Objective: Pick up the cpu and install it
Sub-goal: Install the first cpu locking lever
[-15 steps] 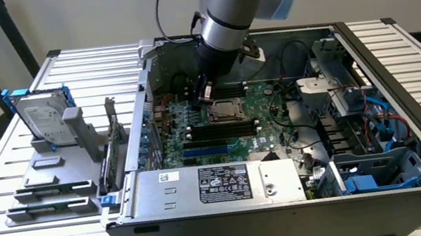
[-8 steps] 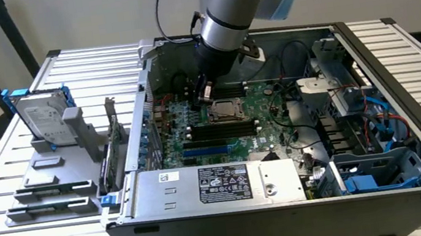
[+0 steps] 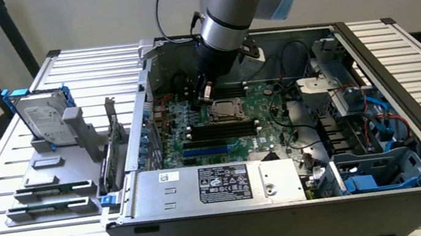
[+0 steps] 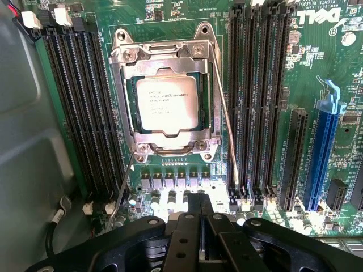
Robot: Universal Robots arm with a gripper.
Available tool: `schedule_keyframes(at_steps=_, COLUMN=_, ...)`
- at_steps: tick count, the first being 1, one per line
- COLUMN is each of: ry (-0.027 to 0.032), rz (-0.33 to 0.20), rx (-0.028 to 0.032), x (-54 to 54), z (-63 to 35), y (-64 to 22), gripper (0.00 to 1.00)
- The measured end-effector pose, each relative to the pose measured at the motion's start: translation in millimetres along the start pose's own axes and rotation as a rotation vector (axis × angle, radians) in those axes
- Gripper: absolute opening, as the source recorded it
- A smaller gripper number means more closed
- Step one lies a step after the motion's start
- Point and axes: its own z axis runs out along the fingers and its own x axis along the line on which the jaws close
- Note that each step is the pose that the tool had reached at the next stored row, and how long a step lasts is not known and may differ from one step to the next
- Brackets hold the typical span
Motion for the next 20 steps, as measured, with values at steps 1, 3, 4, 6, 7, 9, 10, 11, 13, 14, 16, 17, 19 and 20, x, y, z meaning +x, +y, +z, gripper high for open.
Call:
schedule_keyframes(at_steps=1, ry=0.0, rz=0.0, rx=0.0, x=0.0, z=0.0, y=0.0, gripper=0.11)
schedule_keyframes(at_steps=3, ry=0.0011, rz=0.002, rx=-0.0001, x=-0.2, z=0.7, y=-1.9, gripper=0.11)
schedule_keyframes(at_steps=4, ry=0.0025, rz=0.005, rx=-0.0002, x=-0.4, z=1.2, y=-3.4, gripper=0.11)
schedule_keyframes(at_steps=6, ry=0.0068, rz=0.01, rx=0.0001, x=-0.9, z=1.8, y=-5.4, gripper=0.11)
schedule_keyframes(at_steps=7, ry=0.0093, rz=0.013, rx=0.0004, x=-1.1, z=2.0, y=-6.1, gripper=0.11)
schedule_keyframes(at_steps=9, ry=0.0154, rz=0.02, rx=0.0028, x=-1.4, z=2.2, y=-7.1, gripper=0.11)
schedule_keyframes(at_steps=10, ry=0.0197, rz=0.025, rx=0.0049, x=-1.5, z=2.2, y=-7.4, gripper=0.11)
schedule_keyframes(at_steps=11, ry=0.0247, rz=0.032, rx=0.007, x=-1.5, z=2.2, y=-7.5, gripper=0.11)
schedule_keyframes(at_steps=13, ry=0.035, rz=0.048, rx=0.0113, x=-1.5, z=2.2, y=-7.8, gripper=0.11)
schedule_keyframes(at_steps=14, ry=0.0396, rz=0.056, rx=0.0133, x=-1.5, z=2.1, y=-7.8, gripper=0.11)
schedule_keyframes(at_steps=16, ry=0.0479, rz=0.077, rx=0.0158, x=-1.5, z=2.1, y=-7.8, gripper=0.11)
schedule_keyframes(at_steps=17, ry=0.0518, rz=0.088, rx=0.0167, x=-1.5, z=2.1, y=-7.8, gripper=0.11)
schedule_keyframes(at_steps=19, ry=0.0598, rz=0.111, rx=0.0178, x=-1.5, z=2.1, y=-7.9, gripper=0.11)
schedule_keyframes(at_steps=20, ry=0.064, rz=0.124, rx=0.0178, x=-1.5, z=2.1, y=-7.9, gripper=0.11)
